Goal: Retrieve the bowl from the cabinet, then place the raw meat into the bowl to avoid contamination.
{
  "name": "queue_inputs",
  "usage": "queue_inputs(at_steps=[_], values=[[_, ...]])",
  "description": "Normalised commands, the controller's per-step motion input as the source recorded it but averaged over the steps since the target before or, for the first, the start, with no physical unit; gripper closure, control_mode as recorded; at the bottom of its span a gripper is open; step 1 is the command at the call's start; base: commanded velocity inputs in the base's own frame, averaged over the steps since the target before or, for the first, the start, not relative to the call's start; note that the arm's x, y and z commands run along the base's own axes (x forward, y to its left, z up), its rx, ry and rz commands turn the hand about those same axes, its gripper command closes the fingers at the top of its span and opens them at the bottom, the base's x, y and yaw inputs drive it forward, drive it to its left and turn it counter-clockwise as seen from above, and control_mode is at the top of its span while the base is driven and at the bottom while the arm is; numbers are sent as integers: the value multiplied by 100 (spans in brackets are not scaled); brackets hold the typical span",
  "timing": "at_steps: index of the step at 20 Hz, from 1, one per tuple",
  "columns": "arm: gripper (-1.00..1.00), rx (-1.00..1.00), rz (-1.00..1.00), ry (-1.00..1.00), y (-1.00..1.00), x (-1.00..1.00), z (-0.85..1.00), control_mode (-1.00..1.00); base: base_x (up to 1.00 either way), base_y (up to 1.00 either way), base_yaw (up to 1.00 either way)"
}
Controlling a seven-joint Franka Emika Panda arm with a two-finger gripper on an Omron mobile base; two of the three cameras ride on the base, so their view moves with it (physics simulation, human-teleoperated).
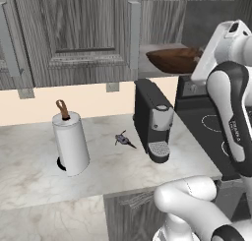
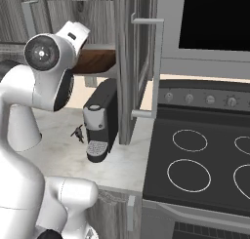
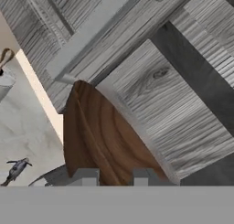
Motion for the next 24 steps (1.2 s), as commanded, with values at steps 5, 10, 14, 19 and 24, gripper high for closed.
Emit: queue_inputs(at_steps=[5,10,14,19,24], values=[[100,-2,2,4,23,-54,0,-100,0,0,0],[100,-2,3,4,18,-55,0,-100,0,0,0],[100,-1,3,7,12,-59,-4,-100,0,0,0],[100,0,4,9,14,-59,-13,-100,0,0,0],[100,0,7,10,24,-47,-28,-100,0,0,0]])
